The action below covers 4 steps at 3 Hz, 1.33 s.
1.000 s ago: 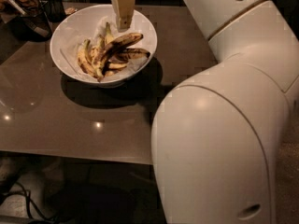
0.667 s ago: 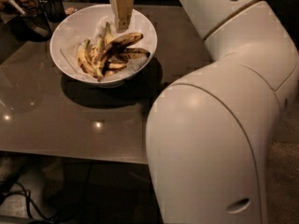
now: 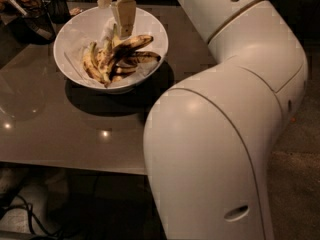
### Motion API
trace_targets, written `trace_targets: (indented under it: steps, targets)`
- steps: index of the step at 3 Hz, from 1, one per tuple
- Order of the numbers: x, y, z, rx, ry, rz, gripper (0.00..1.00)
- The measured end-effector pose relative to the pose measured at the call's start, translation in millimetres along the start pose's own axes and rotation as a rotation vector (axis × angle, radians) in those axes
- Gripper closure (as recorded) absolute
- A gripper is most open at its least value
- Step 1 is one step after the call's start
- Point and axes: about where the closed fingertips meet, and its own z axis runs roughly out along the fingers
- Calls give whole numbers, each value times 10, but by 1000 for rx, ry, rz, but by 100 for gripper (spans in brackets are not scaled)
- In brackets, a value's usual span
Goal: Pick banana from white bowl
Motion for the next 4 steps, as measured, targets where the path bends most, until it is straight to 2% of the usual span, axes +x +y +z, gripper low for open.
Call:
trace_targets:
  steps: [4]
  targets:
    - [-118,128,403,-105,2,-55,35]
